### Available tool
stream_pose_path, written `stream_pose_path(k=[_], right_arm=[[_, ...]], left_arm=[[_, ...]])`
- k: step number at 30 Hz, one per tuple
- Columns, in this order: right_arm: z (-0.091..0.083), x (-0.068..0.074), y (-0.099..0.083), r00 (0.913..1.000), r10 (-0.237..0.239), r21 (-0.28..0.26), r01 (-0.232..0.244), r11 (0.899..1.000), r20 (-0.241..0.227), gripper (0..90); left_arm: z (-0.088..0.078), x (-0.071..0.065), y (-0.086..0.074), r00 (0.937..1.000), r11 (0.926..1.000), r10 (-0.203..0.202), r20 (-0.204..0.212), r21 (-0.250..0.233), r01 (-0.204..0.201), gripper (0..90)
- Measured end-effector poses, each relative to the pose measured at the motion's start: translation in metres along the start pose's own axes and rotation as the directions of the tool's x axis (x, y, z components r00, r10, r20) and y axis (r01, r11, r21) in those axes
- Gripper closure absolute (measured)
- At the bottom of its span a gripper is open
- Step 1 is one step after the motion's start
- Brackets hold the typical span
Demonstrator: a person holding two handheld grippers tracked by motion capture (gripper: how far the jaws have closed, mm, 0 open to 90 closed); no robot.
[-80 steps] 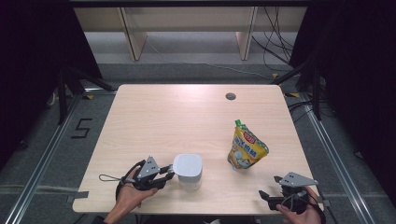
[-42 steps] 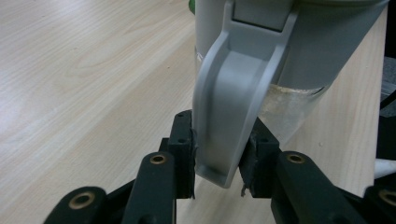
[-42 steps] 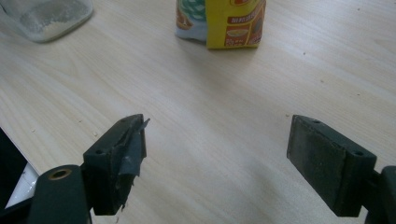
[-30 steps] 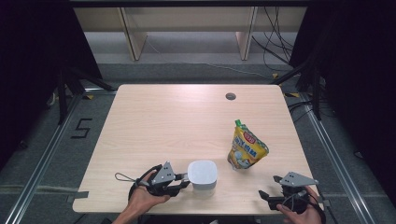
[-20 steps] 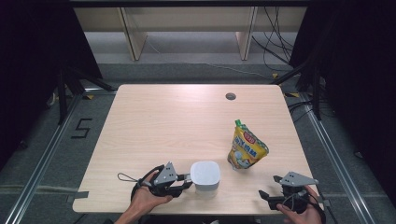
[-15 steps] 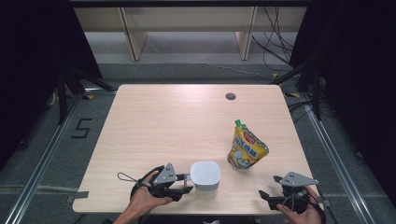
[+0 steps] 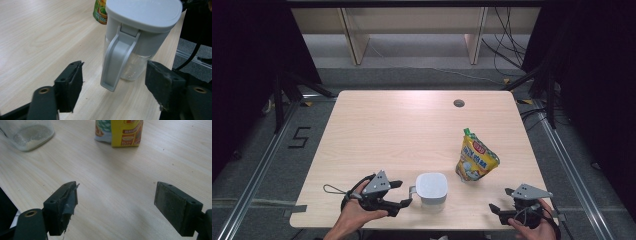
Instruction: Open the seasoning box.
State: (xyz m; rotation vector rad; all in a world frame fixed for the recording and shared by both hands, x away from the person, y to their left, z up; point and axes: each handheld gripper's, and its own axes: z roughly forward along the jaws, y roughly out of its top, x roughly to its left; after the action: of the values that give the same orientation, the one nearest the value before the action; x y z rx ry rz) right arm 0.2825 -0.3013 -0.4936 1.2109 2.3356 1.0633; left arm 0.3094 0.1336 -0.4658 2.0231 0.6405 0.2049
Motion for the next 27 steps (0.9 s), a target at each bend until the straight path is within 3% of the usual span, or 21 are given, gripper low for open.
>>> stream_pose_path(k=[3,4,7,8,9,10,11,12,13,14,16,18,19,20,21,22,23,27], right_arm=[[0.002,-0.002,0.001,0.9985,-0.054,-0.009,0.054,0.998,0.012,19.2],[0.002,0.0,0.001,0.9994,-0.033,-0.008,0.033,0.999,0.011,18.8],[0.003,-0.001,0.002,0.999,-0.044,-0.019,0.044,0.999,0.012,18.3],[0.003,0.002,0.001,0.9999,-0.01,-0.018,0.01,1.0,0.007,17.7],[0.003,0.002,0.001,1.0,-0.006,-0.011,0.007,1.0,0.003,16.9],[0.004,0.001,0.001,0.9999,-0.013,-0.013,0.013,1.0,0.003,16.6],[0.004,-0.001,0.002,0.9997,-0.022,-0.015,0.022,1.0,0.004,16.7],[0.004,0.0,0.002,1.0,-0.008,-0.014,0.009,1.0,0.005,16.7],[0.004,-0.001,0.002,0.9996,-0.03,-0.021,0.03,0.999,0.004,16.7],[0.003,0.003,0.002,1.0,0.009,-0.017,-0.009,1.0,-0.002,16.7],[0.003,0.003,0.002,1.0,-0.001,-0.017,0.001,1.0,-0.006,16.7],[0.004,0.0,0.003,0.9992,-0.04,-0.031,0.04,0.999,0.006,16.7],[0.004,0.0,0.003,0.9993,-0.037,-0.033,0.037,0.999,0.002,16.8],[0.004,0.003,0.002,0.9999,-0.012,-0.029,0.012,1.0,0.0,17.0],[0.003,0.002,0.003,0.9998,-0.018,-0.029,0.019,0.999,0.007,17.3],[0.003,0.001,0.003,0.9987,-0.049,-0.035,0.05,0.998,0.015,17.6],[0.004,0.003,0.003,0.9998,-0.019,-0.031,0.019,0.999,-0.001,17.7],[0.003,0.003,0.003,0.9998,-0.02,-0.028,0.02,0.999,0.007,18.4]], left_arm=[[-0.006,0.0,0.003,0.9994,0.9994,0.033,0.007,-0.013,-0.033,45.7],[-0.006,-0.002,0.003,0.9999,0.9996,0.008,0.012,-0.028,-0.007,50.6],[-0.007,-0.004,0.006,0.999,0.998,0.045,0.003,-0.044,-0.045,69.3],[-0.007,-0.005,0.006,0.9993,0.9978,0.037,0.007,-0.055,-0.036,73.6],[-0.008,-0.006,0.008,0.9994,0.9979,0.035,-0.003,-0.055,-0.036,77.2],[-0.008,-0.004,0.01,0.9977,0.9959,0.067,0.004,-0.06,-0.067,80.4],[-0.009,-0.006,0.011,0.9991,0.9973,0.042,0.0,-0.06,-0.042,82.9],[-0.01,-0.006,0.013,0.9984,0.9961,0.056,0.004,-0.069,-0.055,84.7],[-0.011,-0.007,0.015,0.9984,0.9958,0.056,0.006,-0.073,-0.056,86.1],[-0.012,-0.009,0.016,0.9992,0.9963,0.04,-0.001,-0.077,-0.04,87.2],[-0.013,-0.009,0.02,0.9987,0.9948,0.051,0.005,-0.089,-0.05,88.4],[-0.015,-0.01,0.025,0.9978,0.9938,0.066,0.004,-0.091,-0.065,88.7],[-0.014,-0.011,0.026,0.999,0.9937,0.044,0.007,-0.103,-0.043,88.7],[-0.015,-0.011,0.029,0.9988,0.9938,0.049,0.006,-0.101,-0.048,88.7],[-0.015,-0.011,0.031,0.9977,0.9919,0.066,0.015,-0.11,-0.064,88.7],[-0.016,-0.011,0.033,0.9974,0.992,0.072,0.01,-0.104,-0.07,88.7],[-0.015,-0.013,0.036,0.9982,0.9926,0.059,0.01,-0.107,-0.058,88.7],[-0.013,-0.014,0.043,0.9965,0.9906,0.081,0.02,-0.113,-0.078,88.7]])
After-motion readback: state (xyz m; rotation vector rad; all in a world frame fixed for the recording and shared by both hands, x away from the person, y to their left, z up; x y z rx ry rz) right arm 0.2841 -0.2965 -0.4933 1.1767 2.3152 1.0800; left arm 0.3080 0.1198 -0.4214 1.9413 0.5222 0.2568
